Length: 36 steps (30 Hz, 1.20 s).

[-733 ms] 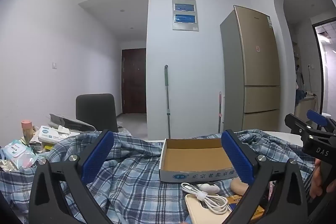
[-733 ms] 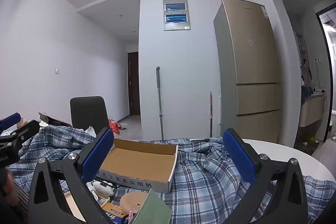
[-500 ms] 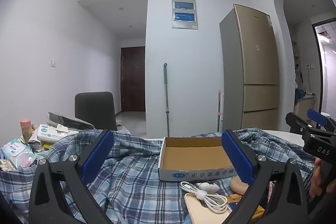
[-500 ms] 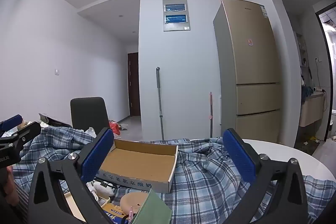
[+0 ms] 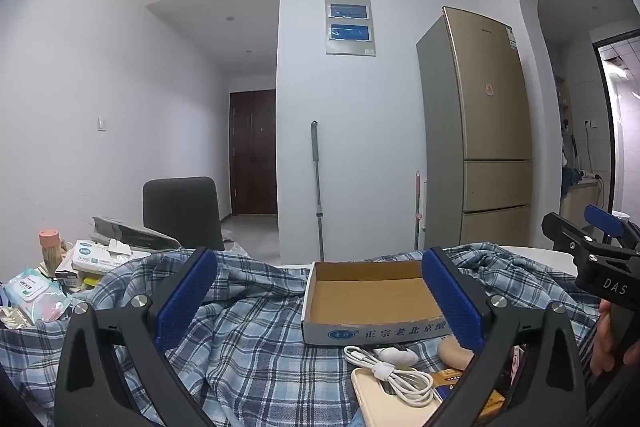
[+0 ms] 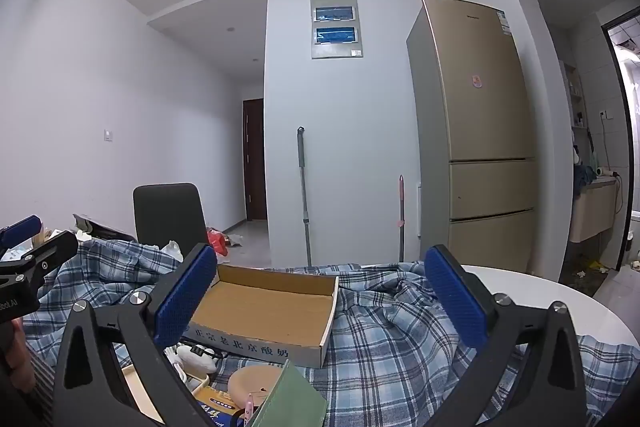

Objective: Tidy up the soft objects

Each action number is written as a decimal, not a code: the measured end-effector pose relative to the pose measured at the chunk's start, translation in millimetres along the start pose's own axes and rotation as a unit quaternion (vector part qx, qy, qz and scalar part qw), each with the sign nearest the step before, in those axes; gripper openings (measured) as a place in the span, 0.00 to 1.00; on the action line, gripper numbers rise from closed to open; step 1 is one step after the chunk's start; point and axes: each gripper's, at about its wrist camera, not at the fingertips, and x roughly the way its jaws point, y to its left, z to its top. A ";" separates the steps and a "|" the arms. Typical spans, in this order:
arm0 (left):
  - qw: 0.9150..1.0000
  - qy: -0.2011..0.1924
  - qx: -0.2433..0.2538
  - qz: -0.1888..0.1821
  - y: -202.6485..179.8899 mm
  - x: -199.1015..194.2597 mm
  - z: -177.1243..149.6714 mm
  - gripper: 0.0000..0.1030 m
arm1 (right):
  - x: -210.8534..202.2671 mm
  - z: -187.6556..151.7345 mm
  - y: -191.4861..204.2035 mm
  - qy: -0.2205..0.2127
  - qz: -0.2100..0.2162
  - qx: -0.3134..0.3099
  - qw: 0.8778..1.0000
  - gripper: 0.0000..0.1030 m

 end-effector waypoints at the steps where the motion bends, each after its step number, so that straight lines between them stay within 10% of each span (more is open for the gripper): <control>1: 1.000 0.000 0.000 0.000 0.4 0.0 0.0 1.00 | 0.0 0.2 0.0 0.000 0.000 0.000 1.000 1.00; 36: 1.000 0.001 0.000 0.000 -1.2 0.5 -0.4 1.00 | -3.0 3.4 3.3 -0.006 0.002 -0.013 1.000 1.00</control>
